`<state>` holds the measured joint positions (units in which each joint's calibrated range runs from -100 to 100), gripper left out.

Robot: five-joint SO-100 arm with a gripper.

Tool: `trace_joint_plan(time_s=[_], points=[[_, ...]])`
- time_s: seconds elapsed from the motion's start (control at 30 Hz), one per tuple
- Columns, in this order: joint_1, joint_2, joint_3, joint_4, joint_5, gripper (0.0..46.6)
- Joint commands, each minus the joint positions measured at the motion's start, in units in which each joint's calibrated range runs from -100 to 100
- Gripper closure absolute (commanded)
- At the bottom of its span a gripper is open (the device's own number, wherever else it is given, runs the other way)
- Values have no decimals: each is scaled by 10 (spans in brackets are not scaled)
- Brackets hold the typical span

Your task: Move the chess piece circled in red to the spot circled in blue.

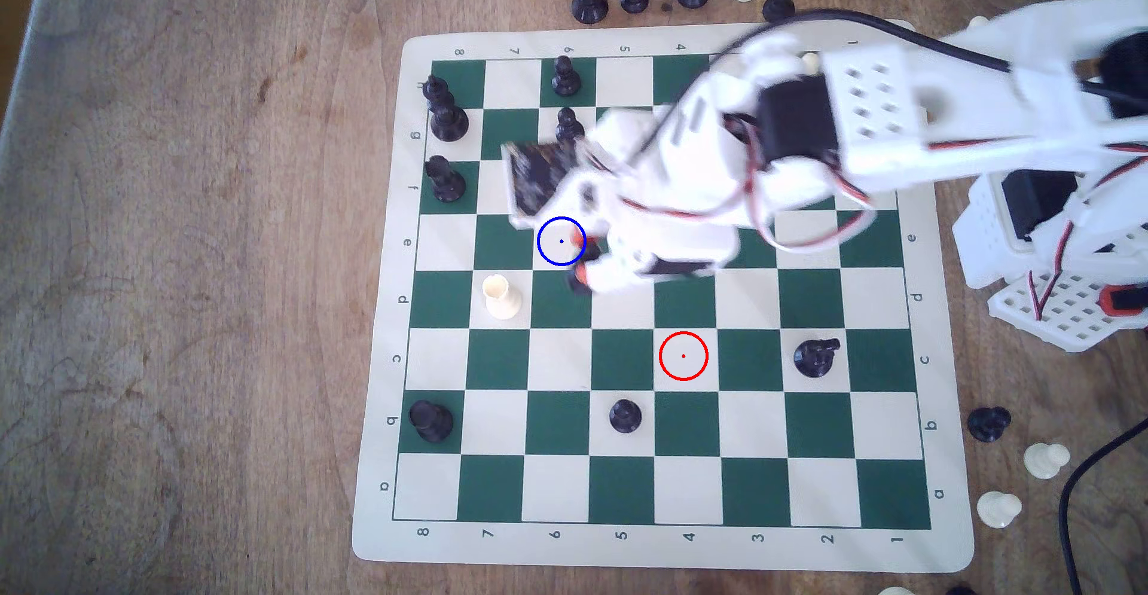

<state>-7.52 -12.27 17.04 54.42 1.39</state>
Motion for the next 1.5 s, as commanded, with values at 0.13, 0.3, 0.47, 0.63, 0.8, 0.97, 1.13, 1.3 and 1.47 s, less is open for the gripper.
trace_joint_plan(time_s=[0.13,0.3,0.47,0.63,0.8,0.97,1.13,1.3,1.47], points=[[54,69,-69,-66,9,462],[77,100,-65,-88,12,462],[77,127,-62,-109,10,462],[66,165,-63,-122,7,462],[69,180,-65,-129,6,463],[67,188,-70,-132,6,463],[69,203,-76,-138,7,463],[65,210,-78,-138,6,463],[66,212,-79,-138,10,374]])
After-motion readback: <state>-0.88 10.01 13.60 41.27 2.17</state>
